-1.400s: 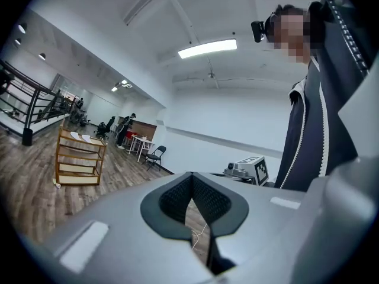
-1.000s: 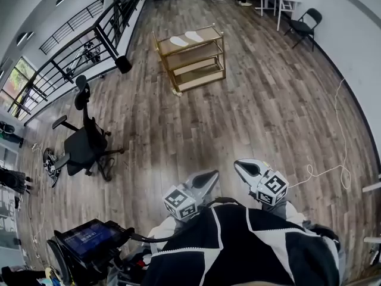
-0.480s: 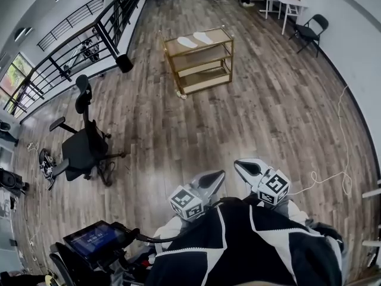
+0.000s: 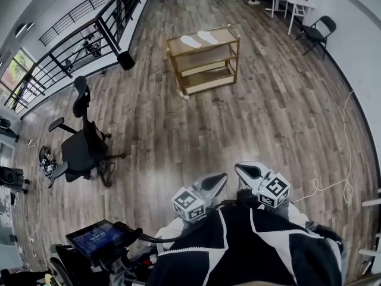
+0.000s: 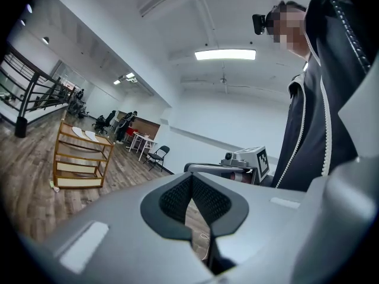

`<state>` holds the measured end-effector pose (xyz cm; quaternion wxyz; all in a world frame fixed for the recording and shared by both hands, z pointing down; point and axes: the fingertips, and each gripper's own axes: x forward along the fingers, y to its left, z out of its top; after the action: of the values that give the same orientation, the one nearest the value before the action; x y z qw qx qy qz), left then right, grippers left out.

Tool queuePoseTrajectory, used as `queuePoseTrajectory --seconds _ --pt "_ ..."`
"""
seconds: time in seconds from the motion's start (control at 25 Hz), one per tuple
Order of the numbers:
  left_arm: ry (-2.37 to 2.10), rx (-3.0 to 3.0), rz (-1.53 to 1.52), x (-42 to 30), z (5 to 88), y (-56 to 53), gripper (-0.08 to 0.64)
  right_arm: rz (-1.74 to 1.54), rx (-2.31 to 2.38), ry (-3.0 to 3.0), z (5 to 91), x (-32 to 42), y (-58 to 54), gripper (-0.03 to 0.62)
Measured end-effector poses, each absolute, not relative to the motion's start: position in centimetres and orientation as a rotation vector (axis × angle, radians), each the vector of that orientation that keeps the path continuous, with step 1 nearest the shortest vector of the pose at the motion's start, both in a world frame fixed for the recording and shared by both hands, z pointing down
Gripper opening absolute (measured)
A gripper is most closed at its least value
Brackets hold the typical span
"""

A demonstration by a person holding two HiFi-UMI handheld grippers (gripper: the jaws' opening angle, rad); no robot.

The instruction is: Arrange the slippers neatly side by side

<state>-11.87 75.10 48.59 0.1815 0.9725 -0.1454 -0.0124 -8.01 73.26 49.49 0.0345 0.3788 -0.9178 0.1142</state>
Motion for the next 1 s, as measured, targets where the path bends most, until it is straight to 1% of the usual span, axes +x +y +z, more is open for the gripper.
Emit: queuePoseTrajectory --seconds 0.28,0.56,1.0 --pt "-0.502 2.730 -0.028 -8.2 48.4 68.4 0.015 0.345 1.062 -2.859 48.8 -4.6 66.1 0.005" --pt "-0.517 2.727 -0.030 -1.9 47.2 61.3 0.015 0.343 1.022 -2.877 47.9 1.2 59.1 0.005" --pt "-0.539 2.759 0.013 5.7 46.7 54.4 0.015 0.379 0.998 -2.911 48.4 8.7 52.8 0.005"
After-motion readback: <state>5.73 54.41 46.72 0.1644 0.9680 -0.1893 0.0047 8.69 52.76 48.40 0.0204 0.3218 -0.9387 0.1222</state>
